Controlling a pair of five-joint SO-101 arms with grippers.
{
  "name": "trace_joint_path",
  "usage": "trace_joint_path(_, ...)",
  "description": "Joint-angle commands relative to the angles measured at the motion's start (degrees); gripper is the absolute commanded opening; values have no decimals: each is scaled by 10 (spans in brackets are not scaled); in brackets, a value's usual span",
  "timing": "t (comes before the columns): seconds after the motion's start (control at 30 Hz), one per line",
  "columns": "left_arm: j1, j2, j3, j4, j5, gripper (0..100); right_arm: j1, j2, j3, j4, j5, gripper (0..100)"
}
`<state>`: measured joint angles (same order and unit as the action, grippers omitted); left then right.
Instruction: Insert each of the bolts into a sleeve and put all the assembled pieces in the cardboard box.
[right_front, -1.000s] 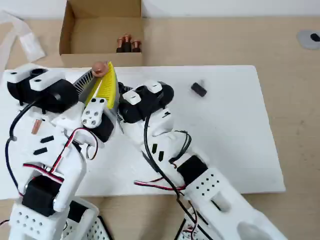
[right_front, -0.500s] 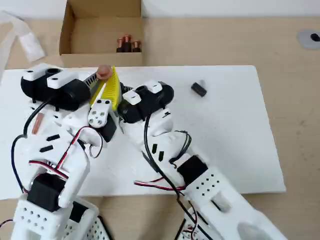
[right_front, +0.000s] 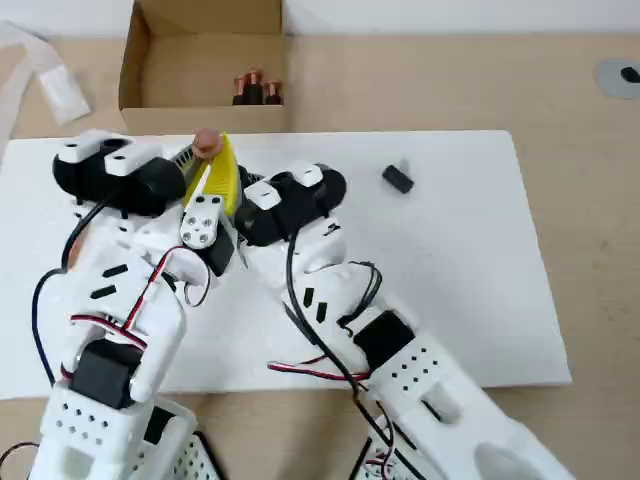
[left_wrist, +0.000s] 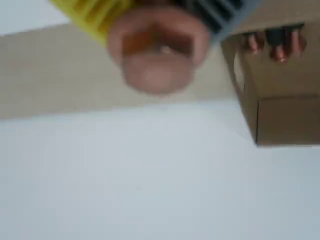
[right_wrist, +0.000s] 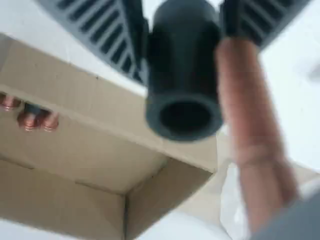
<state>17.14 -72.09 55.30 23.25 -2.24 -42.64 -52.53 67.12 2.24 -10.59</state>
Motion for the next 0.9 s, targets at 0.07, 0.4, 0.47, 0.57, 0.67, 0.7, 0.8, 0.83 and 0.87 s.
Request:
trace_joint_path(0.07, -7, -4, 11, -11, -3, 4, 3, -12, -14, -15, -5, 9)
trace_joint_path(0.4, -3, -3, -3, 53, -3, 5, 3, -13, -14, -15, -5, 9)
trace_joint_path(0.47, -3, -3, -8, 78, -2, 5, 3, -13, -14, -16, -5, 9)
trace_joint_path(0.57, -3, -3, -11, 95, -2, 5, 1, -13, -15, -16, -5, 9)
trace_joint_path(0.67, -3, -3, -13, 95, -2, 6, 0, -13, -15, -16, -5, 9)
trace_joint_path(0.7, 1, -3, -13, 95, -2, 6, 0, -13, -15, -16, -5, 9)
trace_joint_path(0.8, 17, -3, -13, 95, -2, 6, 0, -13, -15, -16, -5, 9)
trace_joint_path(0.83, 19, -3, -15, 93, -2, 6, 0, -13, -15, -16, -5, 9)
trace_joint_path(0.87, 21, -3, -20, 93, -2, 6, 0, -13, -15, -16, -5, 9)
